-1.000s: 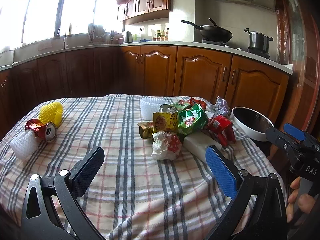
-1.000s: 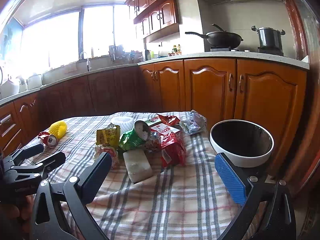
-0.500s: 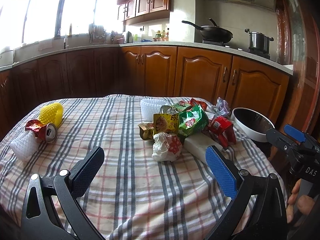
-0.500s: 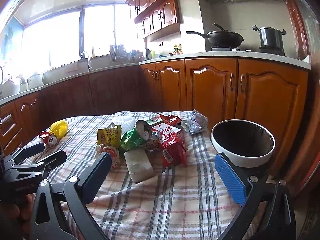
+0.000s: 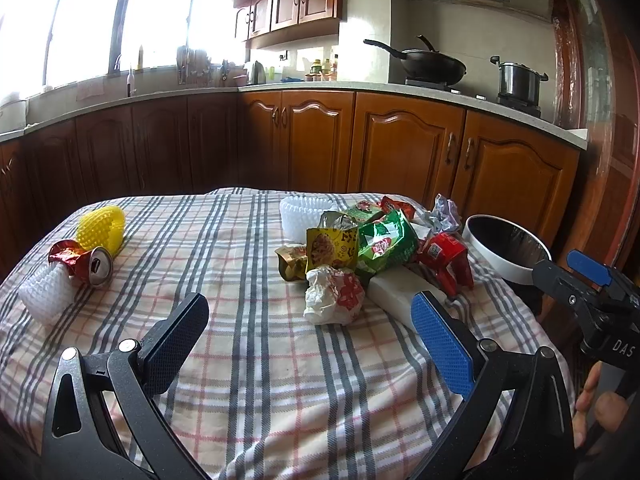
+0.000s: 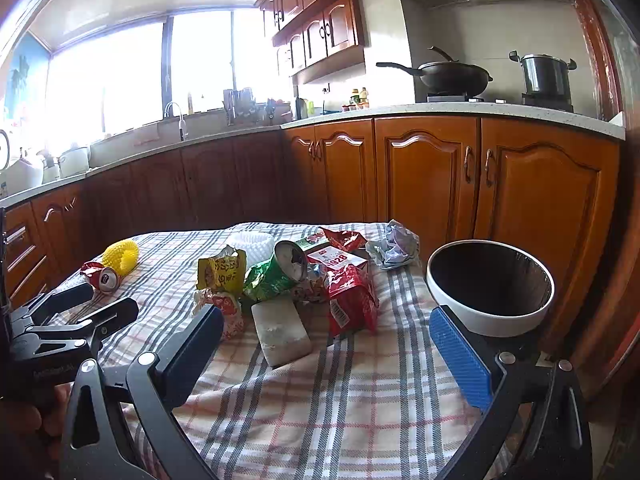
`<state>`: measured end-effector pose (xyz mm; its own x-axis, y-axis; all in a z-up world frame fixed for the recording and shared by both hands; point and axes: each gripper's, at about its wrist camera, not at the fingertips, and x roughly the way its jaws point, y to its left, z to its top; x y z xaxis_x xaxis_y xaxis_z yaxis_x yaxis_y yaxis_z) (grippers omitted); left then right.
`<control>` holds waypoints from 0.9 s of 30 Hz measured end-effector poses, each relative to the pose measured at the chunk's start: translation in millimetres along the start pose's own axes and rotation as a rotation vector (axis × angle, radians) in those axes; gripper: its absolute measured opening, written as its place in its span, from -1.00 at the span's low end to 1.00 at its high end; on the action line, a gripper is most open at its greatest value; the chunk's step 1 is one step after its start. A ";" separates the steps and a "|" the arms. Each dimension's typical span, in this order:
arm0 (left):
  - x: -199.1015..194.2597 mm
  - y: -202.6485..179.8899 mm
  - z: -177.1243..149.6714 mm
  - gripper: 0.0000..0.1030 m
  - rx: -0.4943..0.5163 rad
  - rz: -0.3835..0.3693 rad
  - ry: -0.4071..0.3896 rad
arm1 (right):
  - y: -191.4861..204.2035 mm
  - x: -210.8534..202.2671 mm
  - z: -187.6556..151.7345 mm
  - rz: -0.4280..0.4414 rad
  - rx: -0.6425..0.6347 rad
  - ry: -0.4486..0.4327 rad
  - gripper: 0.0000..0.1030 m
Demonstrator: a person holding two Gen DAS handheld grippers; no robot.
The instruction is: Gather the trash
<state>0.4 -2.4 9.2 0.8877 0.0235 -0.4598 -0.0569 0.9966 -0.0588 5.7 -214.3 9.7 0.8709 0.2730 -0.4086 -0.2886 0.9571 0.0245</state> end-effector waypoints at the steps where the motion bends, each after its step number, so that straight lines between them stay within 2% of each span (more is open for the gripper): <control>1: 0.5 0.0 0.2 1.00 0.000 0.000 0.000 | -0.8 0.4 0.1 0.001 0.002 0.001 1.00; 12: 9.6 2.0 -0.9 1.00 -0.005 -0.009 0.024 | -6.3 7.7 0.5 0.011 0.013 0.018 1.00; 25: 42.6 3.5 1.0 0.98 -0.036 -0.027 0.122 | -22.1 40.5 0.5 0.037 0.060 0.105 1.00; 27: 51.1 2.5 2.6 0.92 -0.035 -0.031 0.142 | -24.9 48.9 1.3 0.039 0.065 0.126 0.99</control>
<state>46.9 1.5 -12.2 0.8156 -0.0212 -0.5783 -0.0482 0.9934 -0.1045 56.0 -224.6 -9.8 0.8015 0.3001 -0.5172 -0.2916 0.9513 0.0999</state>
